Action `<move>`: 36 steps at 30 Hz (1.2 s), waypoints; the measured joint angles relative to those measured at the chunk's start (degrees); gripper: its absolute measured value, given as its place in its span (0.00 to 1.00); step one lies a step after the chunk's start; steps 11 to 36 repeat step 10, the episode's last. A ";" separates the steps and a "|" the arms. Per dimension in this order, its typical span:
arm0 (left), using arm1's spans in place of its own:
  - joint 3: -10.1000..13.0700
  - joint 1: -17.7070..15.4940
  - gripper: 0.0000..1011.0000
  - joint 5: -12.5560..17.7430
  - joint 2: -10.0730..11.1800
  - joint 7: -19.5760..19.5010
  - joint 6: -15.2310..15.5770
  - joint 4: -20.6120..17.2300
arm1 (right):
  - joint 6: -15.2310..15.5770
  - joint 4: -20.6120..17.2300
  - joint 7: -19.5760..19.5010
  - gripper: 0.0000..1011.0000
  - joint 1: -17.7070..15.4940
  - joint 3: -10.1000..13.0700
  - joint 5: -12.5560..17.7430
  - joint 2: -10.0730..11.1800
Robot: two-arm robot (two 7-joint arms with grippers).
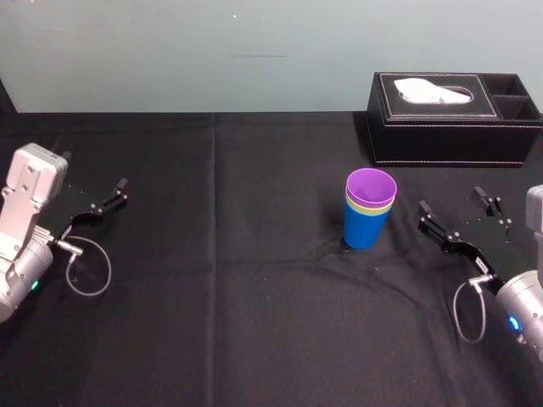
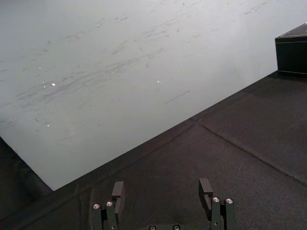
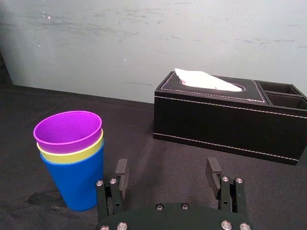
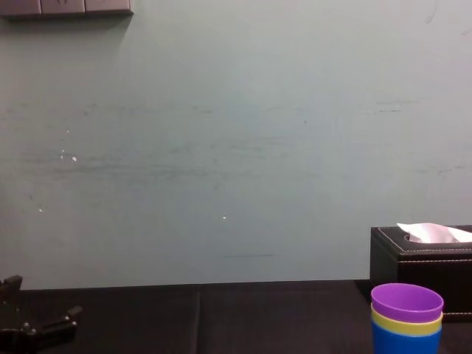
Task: Stack the three plastic cups sequentially using one hand.
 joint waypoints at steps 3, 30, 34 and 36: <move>0.00 0.00 1.00 0.00 0.00 0.00 0.00 0.00 | 0.00 0.00 0.00 0.99 0.00 0.00 0.00 0.00; 0.00 0.00 1.00 0.00 0.00 0.00 0.00 0.00 | 0.00 0.00 0.00 0.99 0.00 0.00 0.00 0.00; 0.00 0.00 1.00 0.00 0.00 0.00 0.00 0.00 | 0.00 0.00 0.00 0.99 0.00 0.00 0.00 0.00; 0.00 0.00 1.00 0.00 0.00 0.00 0.00 0.00 | 0.00 0.00 0.00 0.99 0.00 0.00 0.00 0.00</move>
